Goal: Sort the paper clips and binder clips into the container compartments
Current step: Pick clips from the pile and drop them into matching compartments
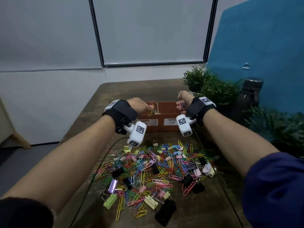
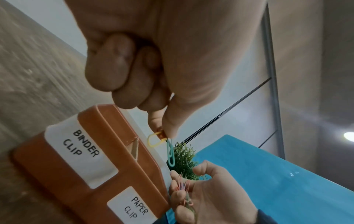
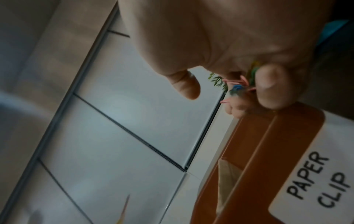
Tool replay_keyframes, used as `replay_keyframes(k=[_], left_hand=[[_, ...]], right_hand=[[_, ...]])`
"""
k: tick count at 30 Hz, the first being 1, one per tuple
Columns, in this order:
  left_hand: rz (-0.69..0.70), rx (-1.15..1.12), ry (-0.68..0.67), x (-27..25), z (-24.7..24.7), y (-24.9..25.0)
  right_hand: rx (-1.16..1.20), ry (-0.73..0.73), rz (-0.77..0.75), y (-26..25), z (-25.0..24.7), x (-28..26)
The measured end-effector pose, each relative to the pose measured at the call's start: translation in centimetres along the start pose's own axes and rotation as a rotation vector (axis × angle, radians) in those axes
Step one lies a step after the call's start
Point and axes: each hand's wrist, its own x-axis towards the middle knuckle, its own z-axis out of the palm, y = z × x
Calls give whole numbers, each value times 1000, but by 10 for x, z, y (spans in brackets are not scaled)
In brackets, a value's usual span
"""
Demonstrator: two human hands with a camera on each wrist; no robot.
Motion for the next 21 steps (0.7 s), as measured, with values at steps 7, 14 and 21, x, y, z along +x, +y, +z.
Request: replay_keyframes(k=[7,14,21], left_hand=[[-113,72,38,65,21,18],[-81,172,4,84,36,47],[-87,251,-103,156,65,36]], right_hand=[[106,-28,-93,-5,2,26],[64,-97,-80,1,-1,18],[78,68,-317,1,-21,2]])
